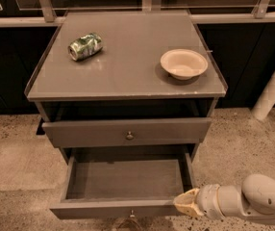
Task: Close middle drawer
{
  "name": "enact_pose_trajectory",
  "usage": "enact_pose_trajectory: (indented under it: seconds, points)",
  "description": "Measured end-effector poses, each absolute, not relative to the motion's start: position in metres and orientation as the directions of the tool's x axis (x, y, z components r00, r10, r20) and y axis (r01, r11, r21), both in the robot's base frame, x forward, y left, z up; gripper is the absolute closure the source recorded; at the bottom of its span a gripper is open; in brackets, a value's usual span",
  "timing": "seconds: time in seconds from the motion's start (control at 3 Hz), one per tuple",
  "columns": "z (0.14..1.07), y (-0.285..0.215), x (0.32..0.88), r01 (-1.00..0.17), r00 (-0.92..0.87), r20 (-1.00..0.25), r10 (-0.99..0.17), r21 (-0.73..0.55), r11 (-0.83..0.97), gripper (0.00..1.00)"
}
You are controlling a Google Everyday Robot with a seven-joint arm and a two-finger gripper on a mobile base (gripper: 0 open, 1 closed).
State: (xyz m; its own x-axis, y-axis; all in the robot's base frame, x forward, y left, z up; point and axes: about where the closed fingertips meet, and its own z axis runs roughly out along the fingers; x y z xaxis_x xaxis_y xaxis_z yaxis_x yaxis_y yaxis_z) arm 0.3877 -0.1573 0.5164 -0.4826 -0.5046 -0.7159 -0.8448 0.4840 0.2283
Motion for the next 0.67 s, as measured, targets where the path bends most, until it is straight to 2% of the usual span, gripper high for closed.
enact_pose_trajectory:
  seconds: [0.67]
  points:
    - [0.468,-0.147,0.416,-0.839,-0.496,-0.706,-0.505,0.242,0.487,1.00]
